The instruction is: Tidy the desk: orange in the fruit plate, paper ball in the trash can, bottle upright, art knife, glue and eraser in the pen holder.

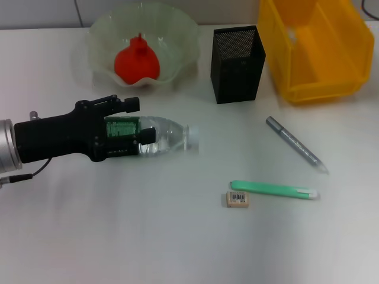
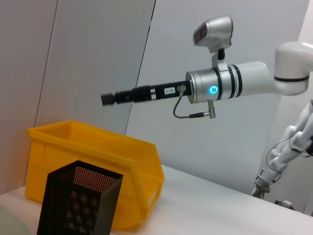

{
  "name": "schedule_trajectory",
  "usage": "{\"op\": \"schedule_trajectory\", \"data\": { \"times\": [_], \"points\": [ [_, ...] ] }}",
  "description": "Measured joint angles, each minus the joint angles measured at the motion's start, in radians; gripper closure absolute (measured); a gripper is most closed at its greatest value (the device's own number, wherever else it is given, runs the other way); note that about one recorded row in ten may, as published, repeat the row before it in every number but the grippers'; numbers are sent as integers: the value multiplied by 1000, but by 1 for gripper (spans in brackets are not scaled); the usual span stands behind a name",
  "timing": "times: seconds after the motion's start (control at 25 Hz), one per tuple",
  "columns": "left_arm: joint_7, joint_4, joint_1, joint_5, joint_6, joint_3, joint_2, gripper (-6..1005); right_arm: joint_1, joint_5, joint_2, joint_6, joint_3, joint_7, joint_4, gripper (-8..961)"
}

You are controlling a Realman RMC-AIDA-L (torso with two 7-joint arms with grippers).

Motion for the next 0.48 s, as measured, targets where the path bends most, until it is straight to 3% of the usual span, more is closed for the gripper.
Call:
{"op": "schedule_trajectory", "data": {
  "times": [0.08,0.24,0.36,0.48],
  "points": [
    [1,0,0,0,2,0,0,172,-39,191,-10,-56,0,-98,27,206],
    [5,0,-4,0,4,0,2,172,-106,517,-63,-342,1,-315,157,208],
    [5,1,-12,3,6,0,4,172,-131,591,-104,-567,-6,-428,261,210],
    [5,1,-15,4,6,0,5,172,-148,516,-115,-704,-15,-490,298,210]
  ]
}}
